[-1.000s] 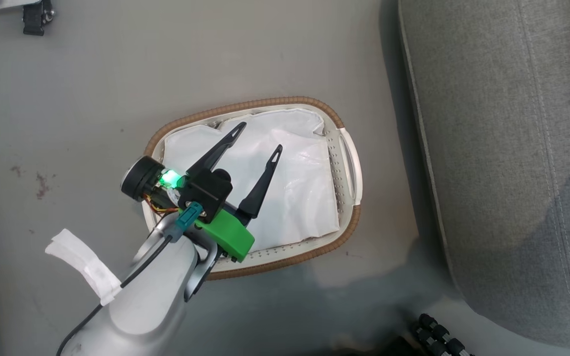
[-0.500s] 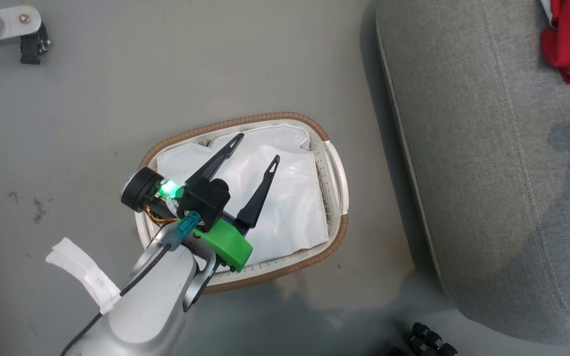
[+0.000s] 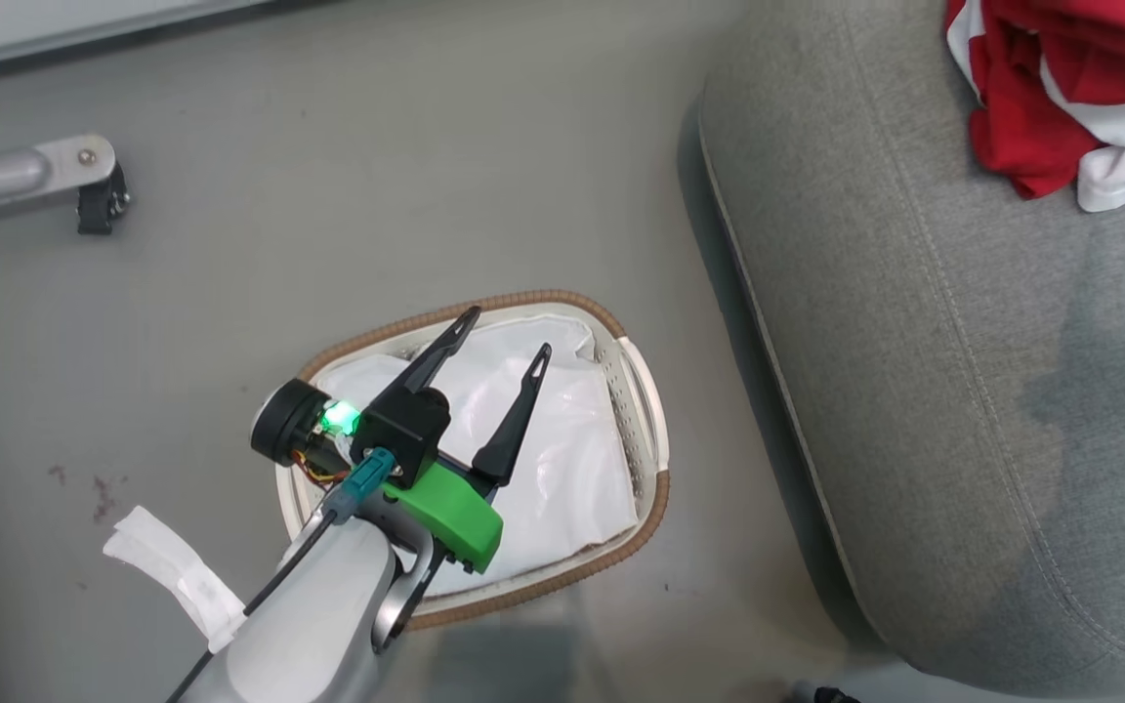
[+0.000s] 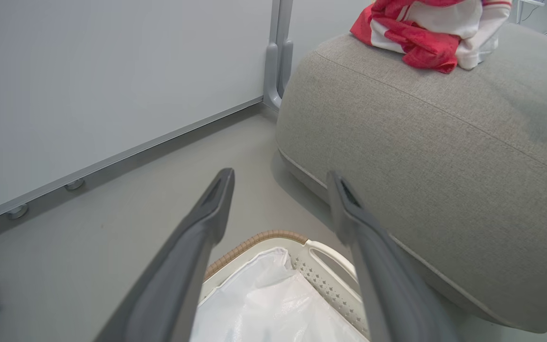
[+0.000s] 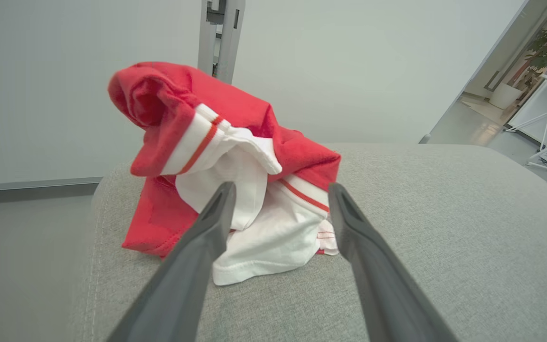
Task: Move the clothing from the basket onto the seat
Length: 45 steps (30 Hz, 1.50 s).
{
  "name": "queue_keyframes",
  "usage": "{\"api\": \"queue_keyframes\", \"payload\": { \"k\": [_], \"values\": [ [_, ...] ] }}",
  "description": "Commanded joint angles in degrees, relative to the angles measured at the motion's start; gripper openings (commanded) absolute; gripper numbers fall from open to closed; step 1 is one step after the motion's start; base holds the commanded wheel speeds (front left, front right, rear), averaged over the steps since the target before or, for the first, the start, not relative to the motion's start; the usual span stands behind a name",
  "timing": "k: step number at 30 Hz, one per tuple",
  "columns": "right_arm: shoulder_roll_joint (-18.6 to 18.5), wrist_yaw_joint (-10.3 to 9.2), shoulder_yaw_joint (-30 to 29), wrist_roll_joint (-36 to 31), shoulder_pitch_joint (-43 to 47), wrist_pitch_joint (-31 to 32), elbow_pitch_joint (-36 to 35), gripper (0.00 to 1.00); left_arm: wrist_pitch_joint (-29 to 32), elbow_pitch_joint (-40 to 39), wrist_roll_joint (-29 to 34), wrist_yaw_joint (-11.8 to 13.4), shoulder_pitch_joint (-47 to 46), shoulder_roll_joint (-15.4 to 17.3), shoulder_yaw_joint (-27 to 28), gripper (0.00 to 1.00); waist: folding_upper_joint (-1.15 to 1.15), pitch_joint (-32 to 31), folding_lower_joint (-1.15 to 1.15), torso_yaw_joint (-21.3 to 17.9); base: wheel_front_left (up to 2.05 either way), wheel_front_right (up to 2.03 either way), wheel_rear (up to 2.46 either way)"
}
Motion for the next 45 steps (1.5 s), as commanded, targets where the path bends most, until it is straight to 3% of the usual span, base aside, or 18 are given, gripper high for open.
{"api": "queue_keyframes", "payload": {
  "k": [1,11,17,29,38,45],
  "values": [
    [-0.34,-0.08,0.56,0.31,1.43,-0.28,-0.77,1.0,-0.04,-0.16,-0.32,-0.16,1.09,-0.3,0.36,1.0,0.0,-2.97,0.0,-0.06,0.0,0.0,0.0],
    [-4.22,-0.08,5.63,0.98,1.33,-0.28,-2.53,1.0,-0.04,-0.94,-2.2,-0.15,4.48,-2.76,3.86,1.0,0.0,-10.71,0.0,2.84,0.0,0.0,0.0],
    [-4.56,-0.08,11.08,2.67,-0.91,-0.28,-1.59,1.0,-0.03,-1.74,-2.84,-0.15,7.19,-4.05,9.24,1.0,0.0,-14.76,0.0,5.72,0.0,0.0,0.0],
    [1.7,-0.08,19.12,4.66,0.04,-0.28,0.18,1.0,-0.04,-2.89,-0.89,-0.15,13.98,-5.31,21.49,1.0,0.0,-19.48,0.0,9.99,0.0,0.0,0.0],
    [9.46,-0.08,18.01,4.78,6.78,-0.28,-2.62,1.0,-0.04,-3.0,0.05,-0.15,18.54,-6.4,29.23,1.0,0.0,-22.11,0.0,11.02,0.0,0.0,0.0],
    [13.24,-0.08,16.52,4.33,13.17,-0.28,-3.64,1.0,-0.04,-2.59,0.6,-0.15,21.71,-6.77,32.25,1.0,0.0,-23.5,0.0,10.7,0.0,0.0,0.0]
  ]
}}
